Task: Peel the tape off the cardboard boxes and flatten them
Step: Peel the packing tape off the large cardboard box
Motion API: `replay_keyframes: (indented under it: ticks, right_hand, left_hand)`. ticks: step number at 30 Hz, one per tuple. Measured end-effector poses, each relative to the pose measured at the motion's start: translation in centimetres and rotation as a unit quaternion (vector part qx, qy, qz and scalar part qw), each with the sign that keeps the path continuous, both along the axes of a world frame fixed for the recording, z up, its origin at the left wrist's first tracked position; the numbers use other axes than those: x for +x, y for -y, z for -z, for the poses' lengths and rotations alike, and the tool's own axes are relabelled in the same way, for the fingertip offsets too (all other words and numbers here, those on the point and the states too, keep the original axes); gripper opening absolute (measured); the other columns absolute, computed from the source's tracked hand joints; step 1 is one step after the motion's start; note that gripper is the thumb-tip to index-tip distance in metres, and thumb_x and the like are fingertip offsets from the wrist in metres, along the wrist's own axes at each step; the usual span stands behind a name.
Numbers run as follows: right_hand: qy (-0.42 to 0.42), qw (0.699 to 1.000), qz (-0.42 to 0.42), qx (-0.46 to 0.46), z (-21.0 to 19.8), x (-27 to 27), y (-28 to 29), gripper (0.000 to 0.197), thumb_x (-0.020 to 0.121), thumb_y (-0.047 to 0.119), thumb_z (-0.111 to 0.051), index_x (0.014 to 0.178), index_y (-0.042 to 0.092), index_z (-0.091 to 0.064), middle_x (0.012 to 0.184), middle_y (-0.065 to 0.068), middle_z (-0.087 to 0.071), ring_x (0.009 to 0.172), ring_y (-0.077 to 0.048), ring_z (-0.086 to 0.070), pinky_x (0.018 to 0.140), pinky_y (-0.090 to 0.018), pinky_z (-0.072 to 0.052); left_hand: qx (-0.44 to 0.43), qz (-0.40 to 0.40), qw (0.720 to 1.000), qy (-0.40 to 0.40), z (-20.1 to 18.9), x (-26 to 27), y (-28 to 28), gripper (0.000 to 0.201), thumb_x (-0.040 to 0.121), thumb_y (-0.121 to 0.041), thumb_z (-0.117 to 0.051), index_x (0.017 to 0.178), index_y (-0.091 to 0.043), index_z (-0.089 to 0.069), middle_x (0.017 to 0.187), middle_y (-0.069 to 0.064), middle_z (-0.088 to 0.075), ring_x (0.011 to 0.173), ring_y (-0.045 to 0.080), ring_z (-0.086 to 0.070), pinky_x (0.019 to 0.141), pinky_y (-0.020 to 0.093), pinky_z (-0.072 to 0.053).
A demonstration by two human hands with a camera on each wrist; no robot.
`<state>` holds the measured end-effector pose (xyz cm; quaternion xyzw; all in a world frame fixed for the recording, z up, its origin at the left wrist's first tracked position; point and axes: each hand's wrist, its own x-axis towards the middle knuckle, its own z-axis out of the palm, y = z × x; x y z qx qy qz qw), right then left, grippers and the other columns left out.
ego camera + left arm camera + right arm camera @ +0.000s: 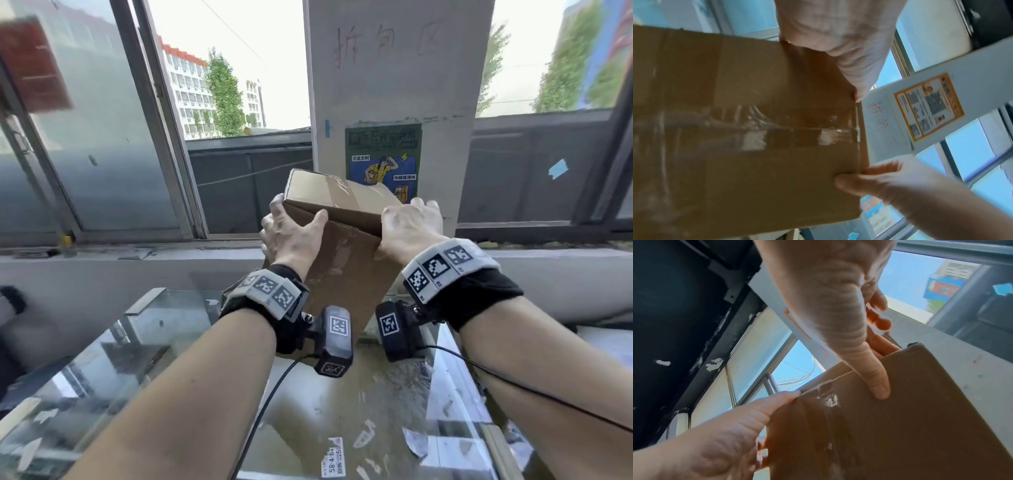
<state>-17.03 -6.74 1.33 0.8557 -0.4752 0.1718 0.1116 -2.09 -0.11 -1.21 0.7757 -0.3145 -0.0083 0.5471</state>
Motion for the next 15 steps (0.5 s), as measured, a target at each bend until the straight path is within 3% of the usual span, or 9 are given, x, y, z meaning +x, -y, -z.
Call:
replay_keyframes:
  ticks: [2,4,6,8,12,15]
  right_hand:
    - [0.038,0.998,-0.012,0.039,0.3,0.4,0.2,0.028,0.085,0.026,-0.066,0.109,0.012,-0.062,0.104,-0.009,-0.065,0.104,-0.027,-0.056,0.088,-0.036,-0.042]
    - [0.110,0.984,-0.053,0.129,0.5,0.6,0.4,0.024,0.078,0.017,-0.074,0.101,0.011,-0.069,0.094,-0.008,-0.067,0.094,-0.025,-0.062,0.080,-0.032,-0.048]
    - [0.189,0.960,-0.093,0.182,0.6,0.7,0.7,0.021,0.073,0.012,-0.078,0.094,0.013,-0.075,0.089,-0.005,-0.068,0.090,-0.022,-0.062,0.076,-0.028,-0.048]
    - [0.241,0.941,-0.111,0.210,0.8,0.6,1.2,0.018,0.071,0.013,-0.080,0.089,0.016,-0.078,0.087,-0.004,-0.070,0.088,-0.020,-0.062,0.079,-0.028,-0.051]
    - [0.318,0.895,-0.126,0.288,1.6,0.5,2.4,0.015,0.063,0.021,-0.085,0.076,0.023,-0.079,0.078,-0.001,-0.073,0.081,-0.020,-0.068,0.082,-0.039,-0.057]
    - [0.324,0.885,-0.151,0.297,1.6,0.3,2.4,0.017,0.062,0.014,-0.086,0.064,0.028,-0.076,0.073,0.002,-0.073,0.078,-0.019,-0.067,0.080,-0.037,-0.057]
  left_hand:
    - [-0.016,0.013,0.999,0.044,0.3,-0.2,0.0,0.068,0.084,-0.048,-0.063,0.141,-0.032,-0.030,0.140,0.013,-0.036,0.130,0.032,-0.034,0.108,0.047,-0.032]
    - [-0.073,0.024,0.990,0.118,0.8,-0.2,0.0,0.055,0.085,-0.037,-0.068,0.132,-0.026,-0.044,0.134,0.013,-0.038,0.124,0.030,-0.038,0.104,0.043,-0.037]
    - [-0.120,0.044,0.970,0.205,1.2,0.0,0.1,0.036,0.083,-0.027,-0.073,0.113,-0.015,-0.059,0.127,0.012,-0.041,0.120,0.027,-0.041,0.104,0.032,-0.037]
    - [-0.096,0.074,0.955,0.272,1.4,0.6,0.1,0.028,0.082,-0.024,-0.074,0.107,-0.014,-0.063,0.127,0.011,-0.041,0.119,0.027,-0.042,0.102,0.023,-0.031]
    - [0.013,0.106,0.924,0.368,1.7,1.4,0.2,0.046,0.081,-0.031,-0.074,0.124,-0.026,-0.059,0.139,0.008,-0.035,0.127,0.029,-0.035,0.105,0.036,-0.035]
    - [0.030,0.134,0.908,0.395,1.2,1.3,0.7,0.048,0.075,-0.032,-0.078,0.116,-0.019,-0.057,0.143,0.008,-0.036,0.134,0.029,-0.029,0.112,0.044,-0.032]
